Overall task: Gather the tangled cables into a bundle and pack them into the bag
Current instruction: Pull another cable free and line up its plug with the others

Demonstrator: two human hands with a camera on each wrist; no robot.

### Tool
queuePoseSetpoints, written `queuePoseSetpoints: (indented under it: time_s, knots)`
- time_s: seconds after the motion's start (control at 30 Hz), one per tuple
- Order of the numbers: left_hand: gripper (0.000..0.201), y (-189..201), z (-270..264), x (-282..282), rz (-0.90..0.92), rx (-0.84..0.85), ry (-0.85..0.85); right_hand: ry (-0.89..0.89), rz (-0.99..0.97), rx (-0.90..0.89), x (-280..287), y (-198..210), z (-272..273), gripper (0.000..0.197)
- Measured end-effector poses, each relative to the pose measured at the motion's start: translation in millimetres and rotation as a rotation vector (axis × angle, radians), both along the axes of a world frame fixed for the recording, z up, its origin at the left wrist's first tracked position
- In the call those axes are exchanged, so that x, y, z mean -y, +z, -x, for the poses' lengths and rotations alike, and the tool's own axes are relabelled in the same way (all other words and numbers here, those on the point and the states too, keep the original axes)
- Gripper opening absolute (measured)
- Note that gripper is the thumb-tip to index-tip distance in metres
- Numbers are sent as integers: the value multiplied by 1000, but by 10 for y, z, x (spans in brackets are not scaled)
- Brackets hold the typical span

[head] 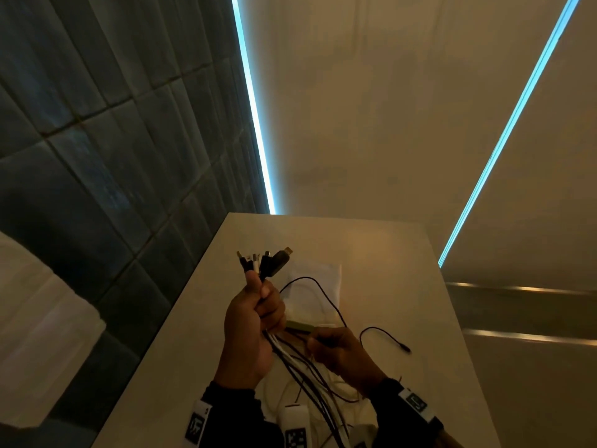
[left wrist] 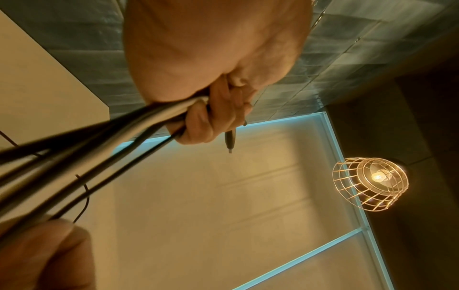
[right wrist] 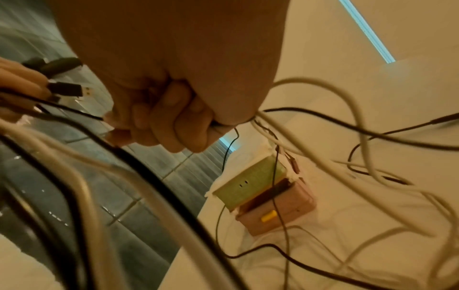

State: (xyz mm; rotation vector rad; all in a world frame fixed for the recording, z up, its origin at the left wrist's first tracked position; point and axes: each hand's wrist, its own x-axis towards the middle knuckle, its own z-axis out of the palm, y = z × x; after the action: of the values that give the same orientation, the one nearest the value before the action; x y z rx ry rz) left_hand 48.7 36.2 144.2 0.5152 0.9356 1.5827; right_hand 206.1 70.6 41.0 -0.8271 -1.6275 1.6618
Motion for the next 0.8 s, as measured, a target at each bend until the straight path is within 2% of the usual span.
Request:
queuePoseSetpoints:
  time_s: [0.17,0.33,0.43,0.53,0.67,0.73,0.8]
  knots:
    - [43,-6,52,28,11,-9,37,25,-47,113,40,-116,-1,26]
    - [44,-12,91,47,22,-46,59,63,-47,137,11,-276,10,30]
    - [45,-9,117,62,33,-62,71,101,51,177,-12,-455,-9,32]
    - [47,40,176,77,25,-54,87,130,120,300,-7,-647,-83,32]
    - [47,34,217,96,50,-108,90,43,37,467,-57,-886,-160,37]
    - [46,16,198,92,97,-170,60,-44,-1,482,-90,-853,-120,35]
    - [45,-13,177,81,153,-257,33,-194,2,437,-128,-654,-62,33]
